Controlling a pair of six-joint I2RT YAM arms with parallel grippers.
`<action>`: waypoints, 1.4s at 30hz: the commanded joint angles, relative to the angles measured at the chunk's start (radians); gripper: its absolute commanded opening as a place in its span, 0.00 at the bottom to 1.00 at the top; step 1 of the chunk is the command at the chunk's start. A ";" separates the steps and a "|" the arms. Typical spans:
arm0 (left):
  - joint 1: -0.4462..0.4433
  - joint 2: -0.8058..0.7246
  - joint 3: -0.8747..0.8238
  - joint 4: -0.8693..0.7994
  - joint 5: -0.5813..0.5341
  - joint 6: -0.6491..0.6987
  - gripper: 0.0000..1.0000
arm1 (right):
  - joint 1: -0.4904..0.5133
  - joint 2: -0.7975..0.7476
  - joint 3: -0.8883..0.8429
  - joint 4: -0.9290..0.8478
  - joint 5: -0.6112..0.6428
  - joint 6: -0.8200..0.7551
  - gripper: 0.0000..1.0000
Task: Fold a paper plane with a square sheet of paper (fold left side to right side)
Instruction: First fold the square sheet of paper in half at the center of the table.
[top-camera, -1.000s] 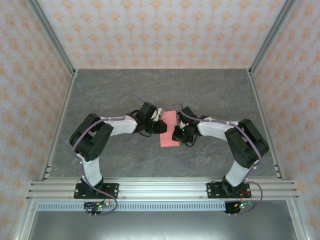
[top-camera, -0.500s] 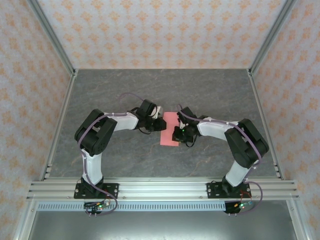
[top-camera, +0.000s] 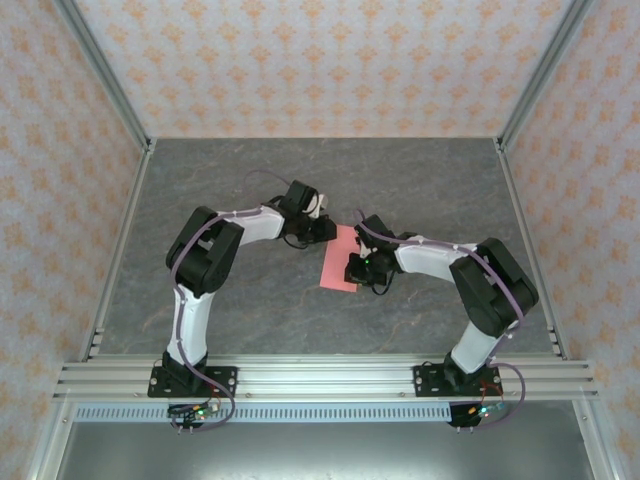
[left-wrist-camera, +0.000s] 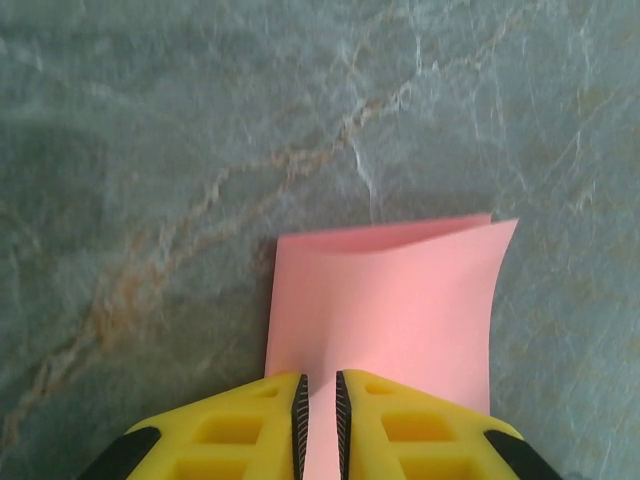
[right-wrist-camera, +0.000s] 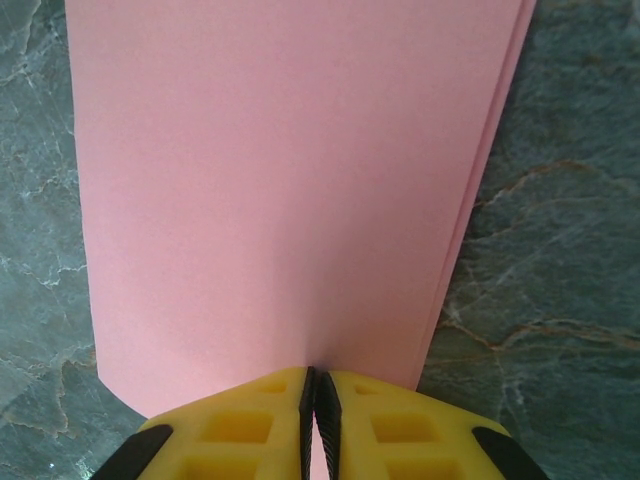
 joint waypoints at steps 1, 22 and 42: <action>0.029 0.055 0.071 -0.053 -0.088 0.019 0.19 | 0.000 0.072 -0.080 -0.154 0.129 -0.023 0.16; 0.133 0.001 0.156 -0.097 -0.069 0.034 0.20 | -0.012 -0.002 -0.077 -0.200 0.120 -0.119 0.17; -0.046 -0.451 -0.426 0.176 -0.075 -0.202 0.22 | -0.177 -0.293 -0.109 0.026 0.081 0.027 0.73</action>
